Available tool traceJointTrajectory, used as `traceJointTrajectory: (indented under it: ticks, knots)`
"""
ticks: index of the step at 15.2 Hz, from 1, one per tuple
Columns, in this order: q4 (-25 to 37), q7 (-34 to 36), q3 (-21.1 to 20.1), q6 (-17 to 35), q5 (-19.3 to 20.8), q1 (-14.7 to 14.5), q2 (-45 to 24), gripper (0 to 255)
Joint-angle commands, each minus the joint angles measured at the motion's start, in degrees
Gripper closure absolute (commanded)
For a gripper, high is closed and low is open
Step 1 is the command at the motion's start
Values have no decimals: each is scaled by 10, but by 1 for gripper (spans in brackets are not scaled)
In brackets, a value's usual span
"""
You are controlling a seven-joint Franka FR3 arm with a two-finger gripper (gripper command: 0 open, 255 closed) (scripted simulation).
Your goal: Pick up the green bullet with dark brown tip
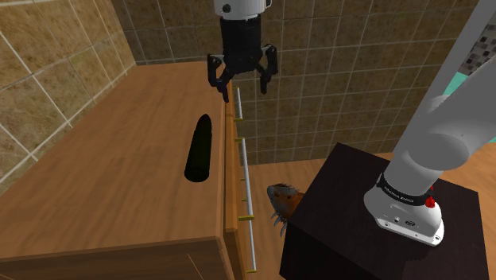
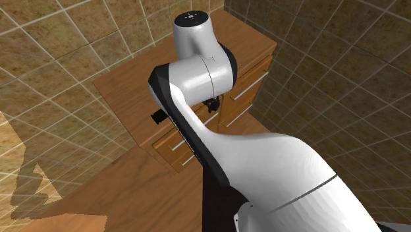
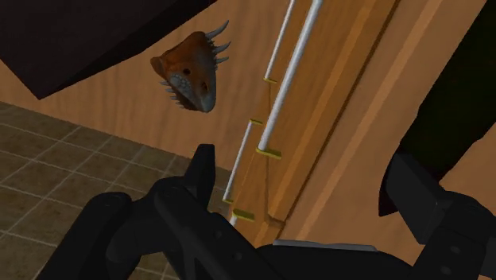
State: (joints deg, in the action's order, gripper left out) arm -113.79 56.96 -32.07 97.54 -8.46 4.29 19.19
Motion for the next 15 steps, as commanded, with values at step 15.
traceJointTrajectory:
  ticks: [15]
  knots:
    - [136, 271, -92, 57, 94, -13, -257, 0]
